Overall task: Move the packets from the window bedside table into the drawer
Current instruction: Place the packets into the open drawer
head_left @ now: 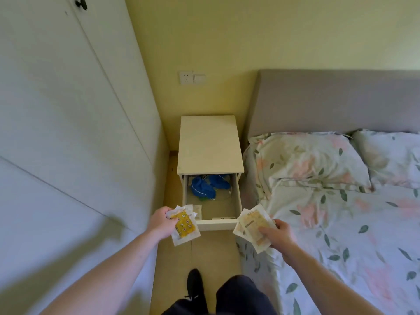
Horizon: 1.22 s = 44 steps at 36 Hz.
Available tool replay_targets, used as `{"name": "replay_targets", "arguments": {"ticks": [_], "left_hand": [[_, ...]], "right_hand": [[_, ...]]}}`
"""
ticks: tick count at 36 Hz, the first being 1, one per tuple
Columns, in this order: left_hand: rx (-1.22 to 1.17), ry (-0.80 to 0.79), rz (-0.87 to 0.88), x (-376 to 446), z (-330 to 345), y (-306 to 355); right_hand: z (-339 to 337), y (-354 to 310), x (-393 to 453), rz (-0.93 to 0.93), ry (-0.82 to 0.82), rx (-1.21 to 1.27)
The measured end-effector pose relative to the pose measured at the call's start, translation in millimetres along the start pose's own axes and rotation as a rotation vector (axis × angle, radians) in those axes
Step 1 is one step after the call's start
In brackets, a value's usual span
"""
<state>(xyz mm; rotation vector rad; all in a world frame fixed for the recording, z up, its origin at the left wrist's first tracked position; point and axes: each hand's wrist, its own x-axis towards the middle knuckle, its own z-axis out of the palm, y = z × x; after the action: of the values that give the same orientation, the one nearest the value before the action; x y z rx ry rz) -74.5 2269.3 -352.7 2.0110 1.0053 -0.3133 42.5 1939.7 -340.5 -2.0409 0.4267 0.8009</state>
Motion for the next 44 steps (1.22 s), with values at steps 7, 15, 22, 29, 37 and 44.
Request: {"name": "replay_targets", "arguments": {"ticks": [7, 15, 22, 29, 37, 44], "left_hand": [[0.124, 0.014, -0.030, 81, -4, 31], [0.211, -0.013, -0.075, 160, 10, 37], [0.267, -0.157, -0.042, 238, 42, 32], [0.394, -0.314, 0.040, 320, 101, 17], [0.602, -0.442, 0.116, 395, 159, -16], [0.763, -0.512, 0.198, 430, 198, -45]], "right_hand": [[2, -57, 65, 0.029, -0.034, -0.062], [28, -106, 163, 0.045, -0.145, -0.211], [68, -112, 238, 0.065, -0.216, -0.325], [107, -94, 305, 0.087, -0.248, -0.353], [149, -55, 366, 0.124, -0.240, -0.327], [180, -23, 401, 0.155, -0.223, -0.272]]}}
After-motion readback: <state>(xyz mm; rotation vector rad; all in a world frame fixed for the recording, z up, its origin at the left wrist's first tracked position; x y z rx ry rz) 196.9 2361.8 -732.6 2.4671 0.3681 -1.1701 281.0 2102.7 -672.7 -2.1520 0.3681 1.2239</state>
